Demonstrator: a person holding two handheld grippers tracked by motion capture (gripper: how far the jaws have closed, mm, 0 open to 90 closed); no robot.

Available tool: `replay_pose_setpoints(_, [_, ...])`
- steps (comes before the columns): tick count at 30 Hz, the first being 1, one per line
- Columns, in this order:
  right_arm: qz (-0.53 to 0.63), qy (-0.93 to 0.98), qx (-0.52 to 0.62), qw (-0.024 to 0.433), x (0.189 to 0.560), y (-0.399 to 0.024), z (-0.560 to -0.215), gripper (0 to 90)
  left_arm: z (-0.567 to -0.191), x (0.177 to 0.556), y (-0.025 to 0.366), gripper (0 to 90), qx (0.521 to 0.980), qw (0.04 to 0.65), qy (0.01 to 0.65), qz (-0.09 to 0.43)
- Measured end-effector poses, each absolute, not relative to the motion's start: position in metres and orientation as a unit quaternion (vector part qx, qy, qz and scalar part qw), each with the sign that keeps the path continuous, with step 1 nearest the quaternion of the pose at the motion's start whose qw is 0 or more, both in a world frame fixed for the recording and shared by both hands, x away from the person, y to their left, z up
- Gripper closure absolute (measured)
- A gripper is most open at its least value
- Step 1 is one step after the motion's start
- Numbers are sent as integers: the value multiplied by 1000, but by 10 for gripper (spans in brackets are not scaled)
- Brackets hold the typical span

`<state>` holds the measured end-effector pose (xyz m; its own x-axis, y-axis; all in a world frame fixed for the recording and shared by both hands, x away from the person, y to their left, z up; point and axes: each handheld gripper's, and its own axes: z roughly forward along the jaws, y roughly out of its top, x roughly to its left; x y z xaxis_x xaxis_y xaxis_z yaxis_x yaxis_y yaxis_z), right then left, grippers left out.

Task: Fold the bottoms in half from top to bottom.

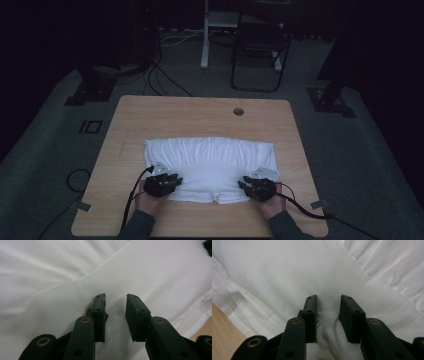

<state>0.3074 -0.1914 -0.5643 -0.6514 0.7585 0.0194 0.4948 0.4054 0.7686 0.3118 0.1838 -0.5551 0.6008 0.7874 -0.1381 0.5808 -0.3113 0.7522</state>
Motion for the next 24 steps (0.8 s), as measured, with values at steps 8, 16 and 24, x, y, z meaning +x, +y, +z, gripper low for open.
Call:
replay_pose_setpoints(8, [397,818,384,158,309,-194,-565,664,-535,316,220,487,737,419,496,189])
replay_pose_setpoints(16, [405,815,386,152,310,-195,-566,650,-538,339,235,265,708,392,550,205])
replay_pose_setpoints(24, [413,812,385,150,309,-196,-568,634,-554,342,242,250,711,361,569,200])
